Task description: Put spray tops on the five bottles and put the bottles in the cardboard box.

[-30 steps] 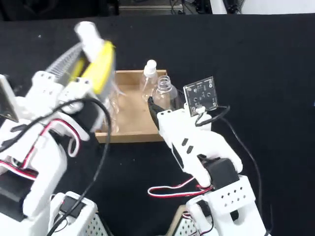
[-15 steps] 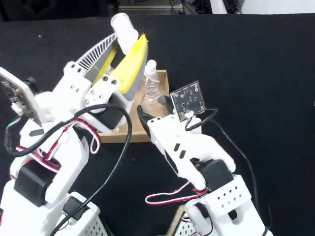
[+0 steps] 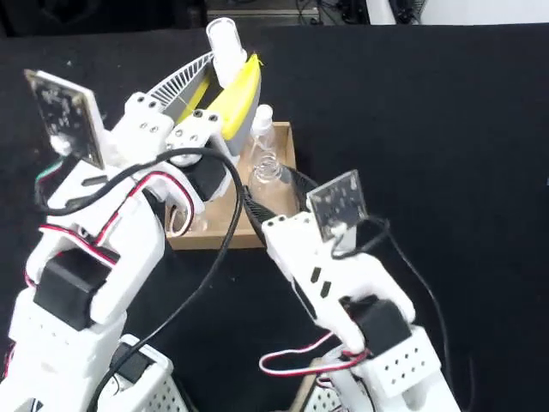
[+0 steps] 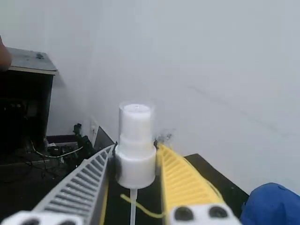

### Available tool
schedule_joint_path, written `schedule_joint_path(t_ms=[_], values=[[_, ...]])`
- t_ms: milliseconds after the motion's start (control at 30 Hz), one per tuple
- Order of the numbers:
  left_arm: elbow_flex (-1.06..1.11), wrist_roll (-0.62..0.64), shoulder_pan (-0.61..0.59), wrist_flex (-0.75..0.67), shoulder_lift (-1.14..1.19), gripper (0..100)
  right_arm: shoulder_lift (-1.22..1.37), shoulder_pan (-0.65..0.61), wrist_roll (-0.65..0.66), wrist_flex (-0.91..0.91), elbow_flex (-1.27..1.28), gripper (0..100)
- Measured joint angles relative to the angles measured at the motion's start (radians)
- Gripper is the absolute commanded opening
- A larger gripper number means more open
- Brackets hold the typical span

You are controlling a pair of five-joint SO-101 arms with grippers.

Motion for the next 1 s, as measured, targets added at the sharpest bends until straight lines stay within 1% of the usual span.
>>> schedule_joint_path(t_ms=[100, 200, 433, 500, 633, 767, 1000], values=[[-0.072, 0.0, -0.002, 0.074, 0.028, 4, -0.043, 0.0, 0.0, 0.0, 0.0, 1.1], [-0.132, 0.0, -0.002, 0.118, 0.032, 4, -0.054, -0.002, 0.0, 0.0, 0.0, 1.1], [-0.241, 0.0, -0.002, 0.127, 0.044, 4, -0.055, -0.003, 0.0, 0.0, 0.0, 1.1], [-0.249, 0.0, -0.002, 0.135, 0.043, 4, -0.055, -0.003, 0.0, 0.0, 0.0, 1.1], [-0.249, 0.0, 0.012, 0.201, 0.044, 4, -0.055, -0.003, 0.0, 0.0, 0.0, 1.1], [-0.249, 0.0, 0.071, 0.203, 0.044, 4, -0.055, -0.003, 0.0, 0.0, 0.0, 1.1], [-0.235, 0.0, 0.075, 0.184, 0.044, 4, -0.055, -0.003, 0.0, 0.0, 0.025, 1.1]])
